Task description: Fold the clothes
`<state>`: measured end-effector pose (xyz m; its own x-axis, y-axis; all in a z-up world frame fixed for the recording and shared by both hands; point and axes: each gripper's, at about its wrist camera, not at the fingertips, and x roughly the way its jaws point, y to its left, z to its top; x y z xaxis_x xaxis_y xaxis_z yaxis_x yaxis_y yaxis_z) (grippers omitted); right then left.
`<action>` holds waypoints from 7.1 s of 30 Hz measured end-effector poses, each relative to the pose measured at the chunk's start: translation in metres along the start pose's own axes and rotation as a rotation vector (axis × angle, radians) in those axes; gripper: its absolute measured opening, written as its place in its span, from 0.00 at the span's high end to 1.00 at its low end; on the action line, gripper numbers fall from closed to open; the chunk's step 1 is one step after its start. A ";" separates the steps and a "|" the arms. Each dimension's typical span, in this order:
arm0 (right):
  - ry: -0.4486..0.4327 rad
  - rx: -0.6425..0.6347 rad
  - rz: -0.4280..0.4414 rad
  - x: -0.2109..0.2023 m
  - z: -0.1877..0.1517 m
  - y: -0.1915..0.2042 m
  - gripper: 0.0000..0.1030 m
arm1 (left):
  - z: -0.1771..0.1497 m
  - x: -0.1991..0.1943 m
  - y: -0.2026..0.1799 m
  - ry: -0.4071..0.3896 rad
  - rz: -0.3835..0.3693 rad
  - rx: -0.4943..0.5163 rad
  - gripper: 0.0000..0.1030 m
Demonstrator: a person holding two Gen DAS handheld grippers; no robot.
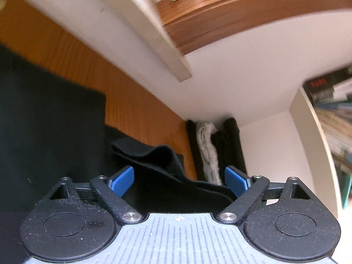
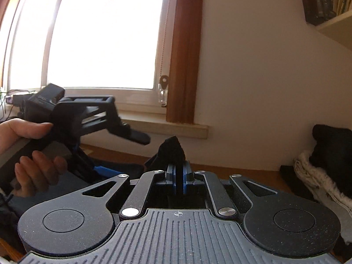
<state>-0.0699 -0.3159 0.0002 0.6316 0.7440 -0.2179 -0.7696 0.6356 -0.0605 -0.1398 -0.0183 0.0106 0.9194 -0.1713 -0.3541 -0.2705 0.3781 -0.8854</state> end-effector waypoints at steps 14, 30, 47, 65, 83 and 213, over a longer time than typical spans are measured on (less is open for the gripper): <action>-0.032 -0.005 0.051 -0.032 0.003 0.003 0.93 | 0.018 0.051 -0.021 0.023 0.019 0.129 0.83; -0.312 0.108 0.362 -0.067 0.162 0.034 0.94 | 0.081 -0.114 -0.218 -0.152 -0.037 0.675 0.96; -0.207 0.000 0.587 0.006 0.226 0.192 0.94 | 0.112 -0.304 -0.151 -0.368 0.121 0.654 0.96; -0.060 -0.032 0.472 0.086 0.219 0.212 0.94 | 0.075 -0.363 0.009 -0.302 0.309 0.458 0.59; -0.054 -0.036 0.433 0.095 0.205 0.221 0.94 | -0.004 -0.351 0.066 -0.613 -0.128 -0.283 0.11; 0.252 -0.044 0.187 0.034 -0.017 0.003 0.54 | 0.000 -0.048 0.007 -0.116 0.419 0.786 0.00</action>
<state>-0.0525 -0.2924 -0.0241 0.4401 0.7694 -0.4629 -0.8769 0.4791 -0.0374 -0.1859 -0.0073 0.0218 0.8238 0.1979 -0.5313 -0.3561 0.9098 -0.2133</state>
